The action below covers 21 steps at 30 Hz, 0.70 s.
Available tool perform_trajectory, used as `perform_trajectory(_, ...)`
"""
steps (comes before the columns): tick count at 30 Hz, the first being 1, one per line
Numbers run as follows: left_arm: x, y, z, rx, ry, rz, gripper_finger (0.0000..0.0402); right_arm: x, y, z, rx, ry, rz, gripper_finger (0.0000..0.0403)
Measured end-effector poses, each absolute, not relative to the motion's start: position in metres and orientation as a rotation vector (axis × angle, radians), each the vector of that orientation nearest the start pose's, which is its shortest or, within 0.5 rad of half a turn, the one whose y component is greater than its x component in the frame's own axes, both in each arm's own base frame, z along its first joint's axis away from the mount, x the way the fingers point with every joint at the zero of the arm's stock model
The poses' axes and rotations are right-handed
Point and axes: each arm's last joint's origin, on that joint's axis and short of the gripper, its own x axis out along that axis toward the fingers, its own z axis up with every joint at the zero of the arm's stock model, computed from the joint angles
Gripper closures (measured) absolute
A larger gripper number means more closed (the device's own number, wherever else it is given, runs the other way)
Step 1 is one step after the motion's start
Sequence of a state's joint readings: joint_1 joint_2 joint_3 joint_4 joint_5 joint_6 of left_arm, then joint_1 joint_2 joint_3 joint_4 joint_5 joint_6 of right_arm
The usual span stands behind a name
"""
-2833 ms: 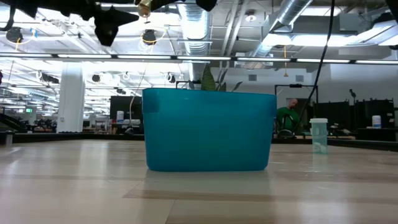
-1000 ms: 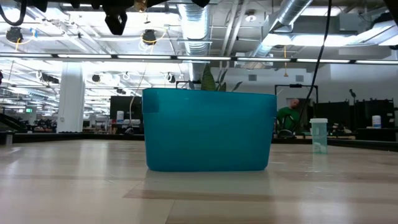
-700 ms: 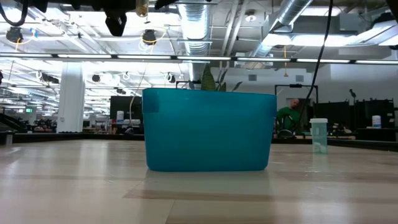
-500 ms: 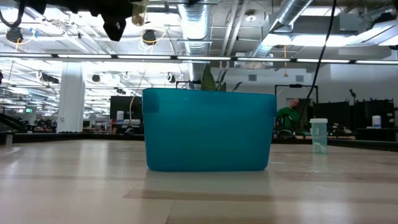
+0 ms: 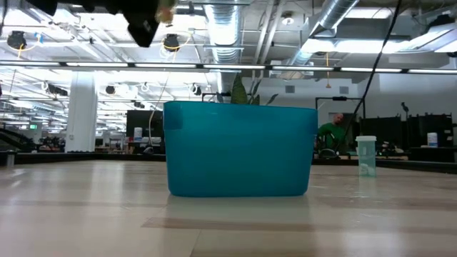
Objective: Pick and place pill bottles into a basket
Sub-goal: Put the yellow pill bottle into the blue bin
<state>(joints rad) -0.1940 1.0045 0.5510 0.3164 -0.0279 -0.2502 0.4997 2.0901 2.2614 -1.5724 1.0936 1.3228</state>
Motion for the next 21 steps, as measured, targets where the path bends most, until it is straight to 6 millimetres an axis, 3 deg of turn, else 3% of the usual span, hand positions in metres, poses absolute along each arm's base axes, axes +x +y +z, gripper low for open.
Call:
perform_trajectory(6, 0.246, -0.066, 0.238, -0.277, 0.129, -0.140, 0.0316, 0.357, 0.159, 0.363, 0.145, 0.482, -0.939, 0.0101)
perform_trajectory(21, 0.314, -0.119, 0.187, -0.229, 0.214, -0.163, 0.0316, 0.359, 0.153, 0.363, 0.093, 0.518, -0.936, 0.0101)
